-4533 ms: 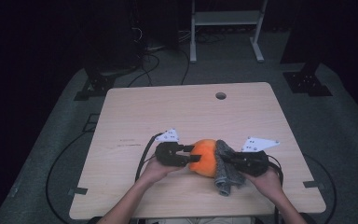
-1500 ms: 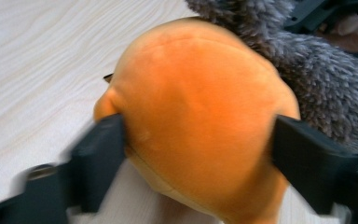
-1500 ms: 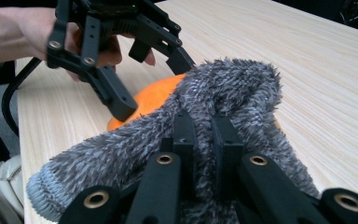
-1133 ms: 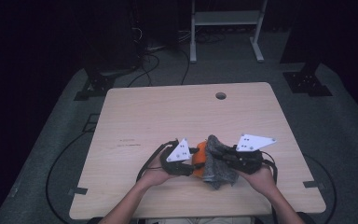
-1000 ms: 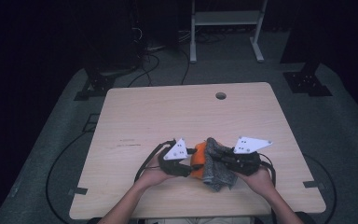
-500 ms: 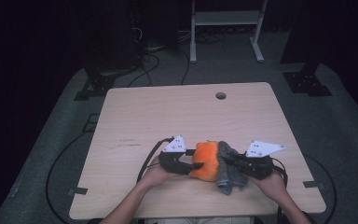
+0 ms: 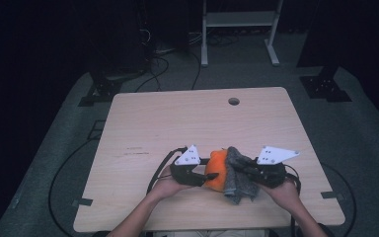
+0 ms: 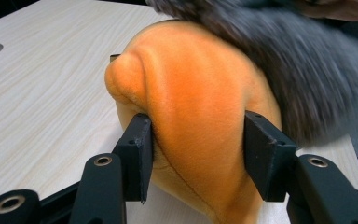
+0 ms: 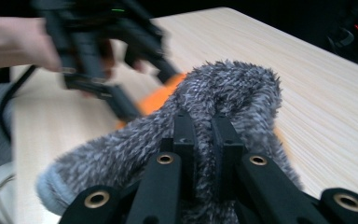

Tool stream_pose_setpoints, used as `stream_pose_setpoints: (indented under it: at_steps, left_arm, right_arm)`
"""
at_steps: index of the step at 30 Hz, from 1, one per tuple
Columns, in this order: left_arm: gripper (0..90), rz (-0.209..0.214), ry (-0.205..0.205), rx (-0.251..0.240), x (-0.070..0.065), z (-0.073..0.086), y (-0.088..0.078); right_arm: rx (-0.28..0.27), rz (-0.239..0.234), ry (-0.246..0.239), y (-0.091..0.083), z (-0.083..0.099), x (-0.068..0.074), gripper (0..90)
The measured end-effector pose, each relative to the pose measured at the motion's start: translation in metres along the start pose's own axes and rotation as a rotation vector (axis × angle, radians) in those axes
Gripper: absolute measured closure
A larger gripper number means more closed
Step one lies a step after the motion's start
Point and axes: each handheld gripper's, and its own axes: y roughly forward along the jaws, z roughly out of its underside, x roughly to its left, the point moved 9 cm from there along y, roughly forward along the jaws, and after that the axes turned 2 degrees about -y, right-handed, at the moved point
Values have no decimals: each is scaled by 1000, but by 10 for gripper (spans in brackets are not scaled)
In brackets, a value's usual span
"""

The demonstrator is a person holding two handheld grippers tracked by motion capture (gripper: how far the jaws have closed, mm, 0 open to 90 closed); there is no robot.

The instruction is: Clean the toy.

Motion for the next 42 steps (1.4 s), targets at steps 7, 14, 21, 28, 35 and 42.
stream_pose_setpoints:
  at_steps: [7,14,21,28,35,42]
  left_arm:
    - [242,68,-217,-33,5,-6,6]
    - [501,-53,11,-116,3,-23,-7]
    - [497,-38,-13,-81,15,-5,-11]
    - [494,-11,17,-73,12,-2,-12]
    - [227,36,-183,-73,17,-5,-11]
    - [452,-14,25,-25,9,-1,-13]
  right_arm:
    - [10,-37,39,3,11,7,821]
    - [-54,-45,-20,2,-18,19,820]
    - [16,-14,-27,17,4,7,820]
    - [-16,-49,49,5,2,-2,819]
    - [28,-70,16,29,-5,6,821]
    - [18,-100,-30,30,-21,17,821]
